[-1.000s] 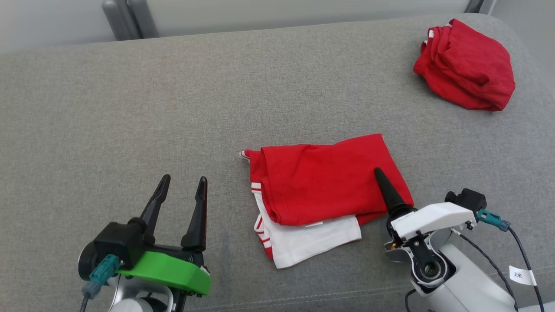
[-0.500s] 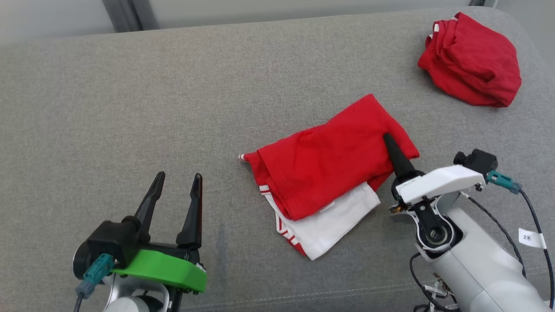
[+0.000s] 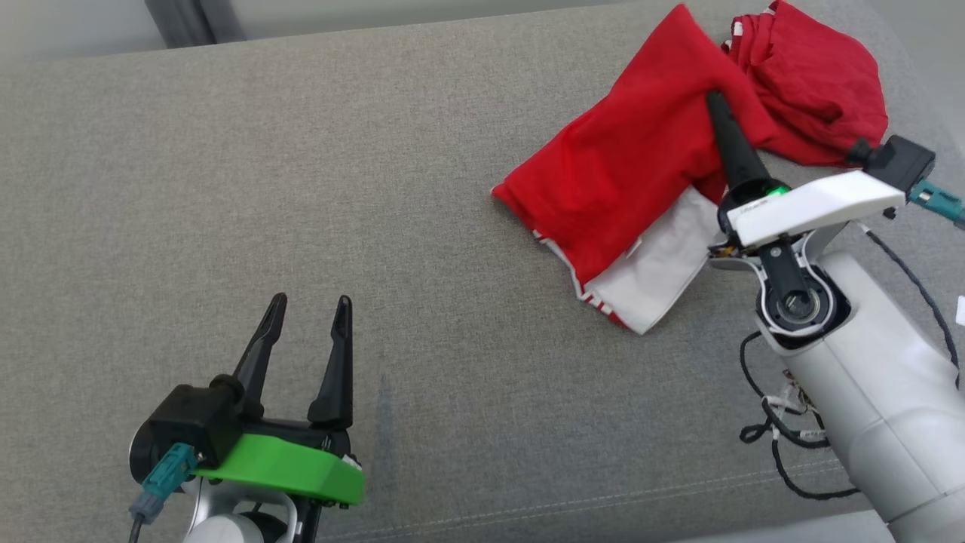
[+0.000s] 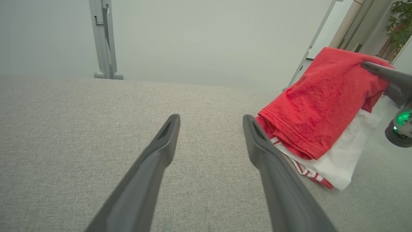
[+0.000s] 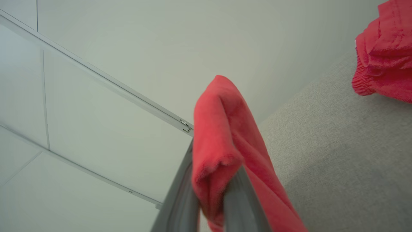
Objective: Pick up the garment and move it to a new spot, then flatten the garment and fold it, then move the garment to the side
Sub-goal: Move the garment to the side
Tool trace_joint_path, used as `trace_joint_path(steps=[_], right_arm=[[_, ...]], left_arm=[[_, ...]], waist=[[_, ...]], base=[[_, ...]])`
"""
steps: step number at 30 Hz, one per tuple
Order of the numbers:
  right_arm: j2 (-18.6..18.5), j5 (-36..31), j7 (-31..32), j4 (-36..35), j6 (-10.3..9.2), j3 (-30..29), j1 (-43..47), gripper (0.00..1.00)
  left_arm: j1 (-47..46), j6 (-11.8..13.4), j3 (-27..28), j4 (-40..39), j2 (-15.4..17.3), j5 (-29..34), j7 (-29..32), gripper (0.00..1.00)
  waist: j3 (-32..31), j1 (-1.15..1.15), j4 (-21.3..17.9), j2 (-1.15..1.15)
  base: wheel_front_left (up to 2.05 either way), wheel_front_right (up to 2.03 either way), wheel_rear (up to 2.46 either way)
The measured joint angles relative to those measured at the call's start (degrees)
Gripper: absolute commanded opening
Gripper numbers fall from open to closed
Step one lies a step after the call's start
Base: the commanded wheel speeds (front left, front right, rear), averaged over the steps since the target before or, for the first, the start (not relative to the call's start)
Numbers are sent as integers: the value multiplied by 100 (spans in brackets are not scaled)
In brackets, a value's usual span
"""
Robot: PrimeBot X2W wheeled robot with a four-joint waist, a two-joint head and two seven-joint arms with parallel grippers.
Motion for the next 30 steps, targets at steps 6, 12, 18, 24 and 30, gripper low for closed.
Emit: trace_joint_path(steps=[6,12,18,24,30], right_arm=[[-204,-119,-34,36,-111,-350,-649,0],[-227,-140,-36,121,-491,-716,-1443,0],[-297,-308,-45,271,-890,-967,-2259,0],[-301,-364,-70,446,-1125,-1125,-2850,0],[-298,-494,-85,623,-1179,-1198,-3391,0]], left_arm=[[-5,1,42,-111,-40,-1,-75,100],[-47,8,82,-192,-41,0,-105,100],[-272,8,12,-238,-41,47,-105,100],[-405,8,-51,-240,-42,60,-97,100],[-572,1,-75,-238,-44,103,-97,100]], waist=[[163,0,-55,0],[382,0,-82,0],[693,0,-71,0],[969,0,-12,0],[1237,0,98,0]], base=[[0,0,0],[0,0,0],[0,0,0],[0,0,0],[0,0,0]])
